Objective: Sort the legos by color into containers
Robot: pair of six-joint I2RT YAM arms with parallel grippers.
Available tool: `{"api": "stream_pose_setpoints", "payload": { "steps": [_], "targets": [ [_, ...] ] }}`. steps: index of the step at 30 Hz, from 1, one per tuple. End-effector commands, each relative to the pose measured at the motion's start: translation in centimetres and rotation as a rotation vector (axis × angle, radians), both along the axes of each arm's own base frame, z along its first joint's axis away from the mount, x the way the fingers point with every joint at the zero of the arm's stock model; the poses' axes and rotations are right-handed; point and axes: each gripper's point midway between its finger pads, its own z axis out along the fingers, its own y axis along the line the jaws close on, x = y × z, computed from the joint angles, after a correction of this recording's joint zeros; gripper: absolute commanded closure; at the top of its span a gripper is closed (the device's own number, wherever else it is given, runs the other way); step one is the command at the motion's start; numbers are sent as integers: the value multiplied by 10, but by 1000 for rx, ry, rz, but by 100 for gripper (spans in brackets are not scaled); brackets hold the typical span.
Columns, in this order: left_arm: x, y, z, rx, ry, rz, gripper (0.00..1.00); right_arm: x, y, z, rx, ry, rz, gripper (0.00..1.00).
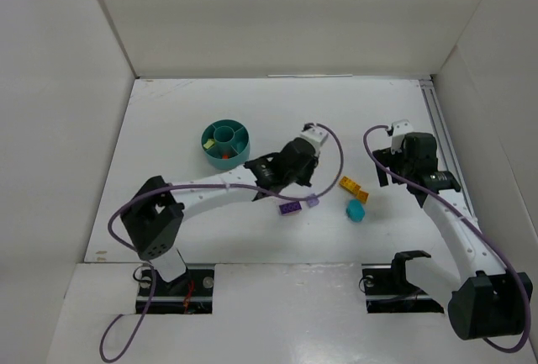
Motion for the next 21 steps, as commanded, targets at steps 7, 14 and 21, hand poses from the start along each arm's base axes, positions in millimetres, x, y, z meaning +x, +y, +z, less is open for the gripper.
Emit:
{"api": "stream_pose_setpoints", "payload": {
  "steps": [7, 14, 21],
  "targets": [
    [81, 144, 45, -162, -56, 473, 100, 10, -1, 16, 12, -77, 4, 10],
    [106, 228, 42, -164, -90, 716, 100, 11, -4, 11, 4, -58, 1, 10],
    [112, 258, 32, -152, -102, 787, 100, 11, -4, 8, 3, -49, 1, 10]
  ]
}}
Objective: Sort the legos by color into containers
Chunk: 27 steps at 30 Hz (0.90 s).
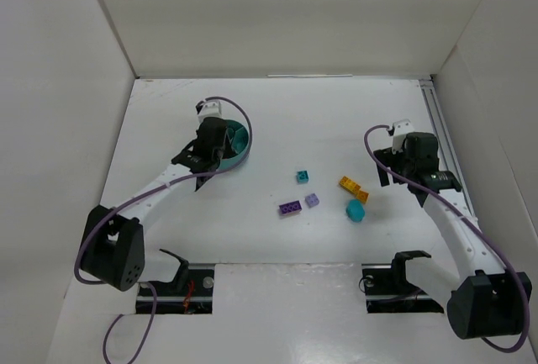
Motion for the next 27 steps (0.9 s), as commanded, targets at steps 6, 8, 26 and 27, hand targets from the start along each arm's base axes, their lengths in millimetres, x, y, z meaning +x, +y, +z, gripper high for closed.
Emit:
{"api": "stream_pose_setpoints", "payload": {
  "steps": [6, 8, 26, 27],
  "targets": [
    [11, 6, 7, -12, -43, 53, 96, 11, -1, 8, 5, -48, 1, 10],
    [11, 6, 9, -21, -41, 59, 90, 11, -1, 8, 5, -48, 1, 10],
    [-15, -15, 43, -71, -97, -74, 16, 14, 30, 17, 51, -123, 219, 11],
    [-19, -23, 39, -64, -94, -117, 9, 14, 33, 17, 61, -124, 231, 11]
  ]
}}
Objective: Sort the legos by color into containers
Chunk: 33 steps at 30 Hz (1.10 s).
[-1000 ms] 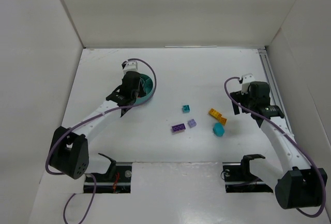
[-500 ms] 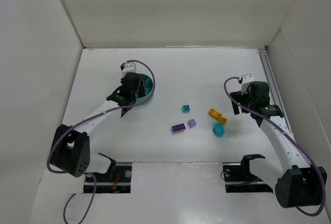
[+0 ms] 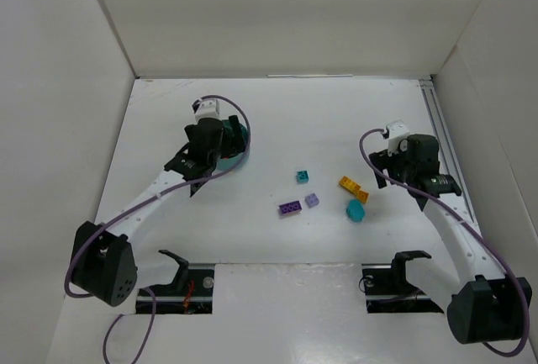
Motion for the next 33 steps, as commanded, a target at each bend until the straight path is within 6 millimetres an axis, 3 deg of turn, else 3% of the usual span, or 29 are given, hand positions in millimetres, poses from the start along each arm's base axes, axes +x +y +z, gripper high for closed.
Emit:
{"api": "stream_pose_setpoints", "payload": {
  "steps": [1, 7, 12, 13, 19, 25, 26, 29, 33],
  "targets": [
    [-13, -29, 21, -19, -64, -139, 3, 10, 19, 16, 30, -91, 120, 11],
    [-57, -97, -5, -24, -10, -487, 0, 4, 35, 10, 5, -50, 118, 10],
    [-117, -151, -54, 51, 82, -685, 0, 4, 55, -5, -26, 37, 209, 10],
    [-125, -157, -58, 59, 93, -711, 0, 3, 56, -15, -42, 75, 213, 10],
    [-166, -188, -86, 151, 128, -886, 1, 5, 59, -14, -79, 91, 193, 10],
    [-159, -189, -121, 251, 190, -866, 3, 2, 58, -6, -81, 69, 198, 10],
    [-156, -195, -120, 249, 187, -866, 3, 2, 58, -6, -81, 69, 198, 10],
    [-154, -203, -130, 281, 206, -873, 8, 2, 58, -4, -79, 60, 198, 10],
    [-150, -199, -135, 311, 227, -841, 24, 2, 58, -4, -79, 60, 198, 10]
  ]
}}
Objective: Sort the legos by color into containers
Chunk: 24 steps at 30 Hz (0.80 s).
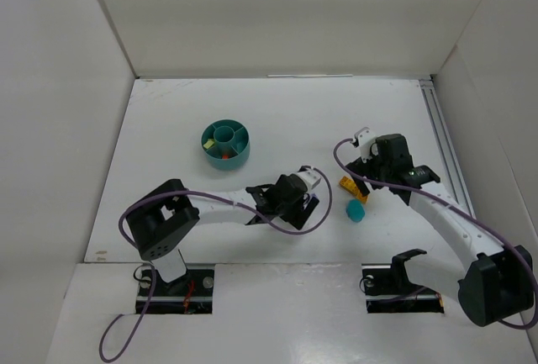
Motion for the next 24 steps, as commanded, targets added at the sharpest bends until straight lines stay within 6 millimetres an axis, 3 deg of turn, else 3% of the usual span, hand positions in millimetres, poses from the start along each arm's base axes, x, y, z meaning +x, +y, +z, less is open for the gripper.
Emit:
{"api": "stream_pose_setpoints", "payload": {
  "steps": [1, 7, 17, 19, 24],
  "targets": [
    [2, -3, 7, 15, -25, 6, 26, 10, 3, 23, 13, -64, -7, 10],
    [1, 4, 4, 40, -14, 19, 49, 8, 2, 21, 13, -64, -7, 10],
    [-6, -2, 11, 17, -17, 6, 69, 7, 2, 24, 16, -72, -7, 10],
    [-6, -5, 15, 1, -22, -8, 69, 7, 2, 24, 16, -72, -7, 10],
    [0, -4, 20, 2, -56, -7, 31, 7, 2, 26, 19, -81, -7, 10]
  ]
}}
